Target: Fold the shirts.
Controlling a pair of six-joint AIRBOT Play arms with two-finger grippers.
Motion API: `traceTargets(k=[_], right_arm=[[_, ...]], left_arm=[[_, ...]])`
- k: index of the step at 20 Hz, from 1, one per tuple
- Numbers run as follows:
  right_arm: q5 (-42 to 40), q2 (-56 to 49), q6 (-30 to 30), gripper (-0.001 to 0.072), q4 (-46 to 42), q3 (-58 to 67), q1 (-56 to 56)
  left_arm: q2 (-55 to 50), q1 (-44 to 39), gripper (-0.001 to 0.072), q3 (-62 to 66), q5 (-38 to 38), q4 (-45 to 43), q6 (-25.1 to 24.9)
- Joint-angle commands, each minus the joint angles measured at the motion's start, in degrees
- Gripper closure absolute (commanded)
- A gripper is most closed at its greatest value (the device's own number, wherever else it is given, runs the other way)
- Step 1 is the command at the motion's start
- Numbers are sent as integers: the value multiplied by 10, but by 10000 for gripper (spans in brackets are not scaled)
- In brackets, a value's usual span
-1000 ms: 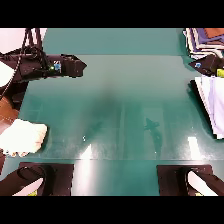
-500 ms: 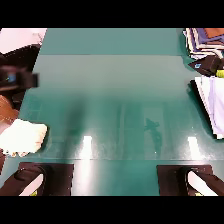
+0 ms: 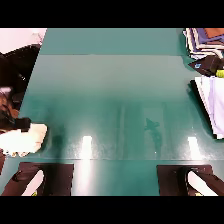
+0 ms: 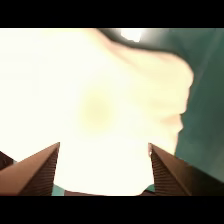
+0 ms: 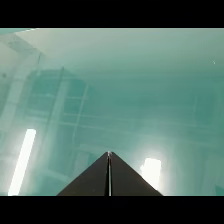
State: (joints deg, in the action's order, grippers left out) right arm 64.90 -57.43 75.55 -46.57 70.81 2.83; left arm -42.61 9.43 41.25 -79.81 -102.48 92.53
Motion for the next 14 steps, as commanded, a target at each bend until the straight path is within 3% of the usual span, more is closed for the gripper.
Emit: traceTargets(k=[1,2,3,4,8,14], right_arm=[[0,0,0,697,0,0,0],[0,0,0,697,0,0,0],[0,0,0,697,0,0,0],[0,0,0,697,0,0,0],[-7,0,0,697,2,0,0],[-10,0,0,698,5,108,0]], left_arm=[[2,11,66,-87,31,-8,23],[2,11,167,-85,30,-8,38],[2,11,456,-80,28,-8,42],[2,11,662,-73,28,-8,42],[2,11,685,21,24,-6,48],[3,-11,686,379,10,63,45]])
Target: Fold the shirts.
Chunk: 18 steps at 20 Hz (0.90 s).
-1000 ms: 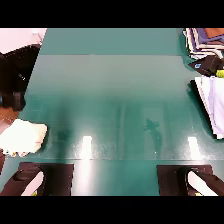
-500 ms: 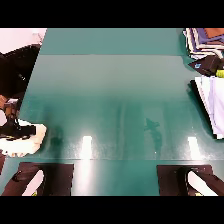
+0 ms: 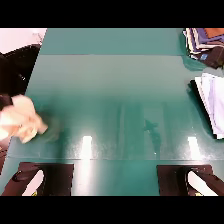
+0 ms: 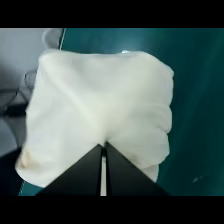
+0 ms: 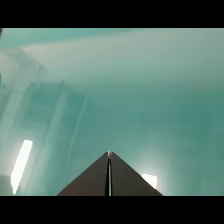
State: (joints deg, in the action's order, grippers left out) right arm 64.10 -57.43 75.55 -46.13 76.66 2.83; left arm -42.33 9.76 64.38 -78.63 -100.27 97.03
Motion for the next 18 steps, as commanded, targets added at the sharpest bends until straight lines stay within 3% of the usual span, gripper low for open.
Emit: traceTargets(k=[1,4,8,14,18], right_arm=[[-3,0,0,698,0,73,0],[-16,0,0,698,0,124,0],[-26,0,0,697,-1,156,0],[-24,0,0,698,-4,158,0],[-24,0,0,697,-4,158,0]], left_arm=[[1,-33,687,196,1,50,0],[0,-117,688,299,35,56,0],[-36,-234,689,337,93,67,0],[-203,-472,687,337,0,68,-35],[-321,-592,660,337,-7,111,-109]])
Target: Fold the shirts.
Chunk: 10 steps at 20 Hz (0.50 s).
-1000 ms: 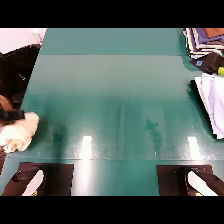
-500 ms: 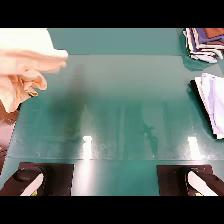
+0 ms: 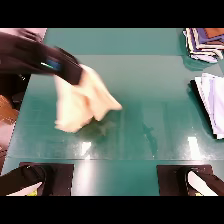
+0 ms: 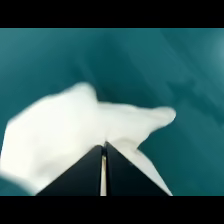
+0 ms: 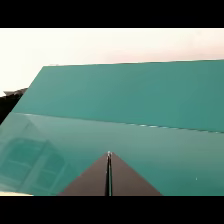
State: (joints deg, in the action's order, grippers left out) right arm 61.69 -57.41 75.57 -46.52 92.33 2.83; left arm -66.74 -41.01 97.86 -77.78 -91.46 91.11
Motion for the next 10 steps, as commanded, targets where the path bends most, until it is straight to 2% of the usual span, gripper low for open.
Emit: traceTargets(k=[1,2,4,6,8,10], right_arm=[[0,0,0,697,-1,1,0],[0,0,0,697,-1,1,0],[3,0,0,697,-1,1,0],[3,0,0,697,-2,1,0],[3,0,0,697,-2,1,0],[3,0,0,697,-2,1,0]], left_arm=[[-96,-93,399,2,-4,22,-64],[-107,-93,165,2,6,14,-67],[-106,-67,167,2,-3,-33,-57],[-90,-5,167,0,-47,-61,-54],[-64,83,167,-23,-68,-54,-32],[-32,168,167,-88,-50,-29,-20]])
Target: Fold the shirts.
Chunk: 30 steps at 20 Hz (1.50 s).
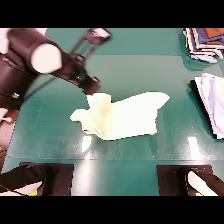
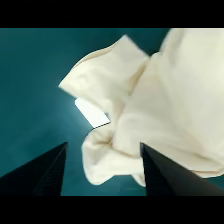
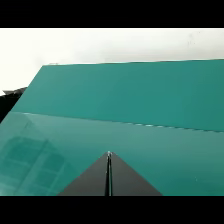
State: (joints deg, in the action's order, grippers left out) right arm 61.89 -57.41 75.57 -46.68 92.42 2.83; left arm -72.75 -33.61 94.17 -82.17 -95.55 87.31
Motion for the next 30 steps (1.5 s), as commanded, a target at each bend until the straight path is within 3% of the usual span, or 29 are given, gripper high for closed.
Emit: traceTargets(k=[1,6,9,13,14,15,16,21,24,25,26,30], right_arm=[[1,0,0,697,0,0,0],[8,0,0,697,0,0,0],[19,0,0,697,0,0,0],[43,0,0,697,0,0,0],[52,0,0,698,-1,0,0],[62,0,0,698,-7,0,0],[77,0,1,697,-23,-1,0],[149,10,64,697,-117,-138,2],[130,1,89,684,-164,-273,2],[123,-12,90,506,-164,-311,2],[115,-33,90,271,-163,-345,2],[34,-135,90,247,-153,-405,2]], left_arm=[[41,134,167,-96,10,45,19],[48,233,167,-321,116,244,-17],[38,233,167,-411,181,280,-23],[10,233,168,-442,202,287,-22],[9,233,235,-442,214,287,-22],[9,233,536,-439,226,286,-22],[9,233,670,-433,233,284,-22],[12,233,684,-331,226,252,-18],[13,233,684,-265,226,246,-18],[13,233,684,-251,229,246,-18],[13,233,684,-243,235,246,-18],[11,233,684,-243,243,241,-18]])
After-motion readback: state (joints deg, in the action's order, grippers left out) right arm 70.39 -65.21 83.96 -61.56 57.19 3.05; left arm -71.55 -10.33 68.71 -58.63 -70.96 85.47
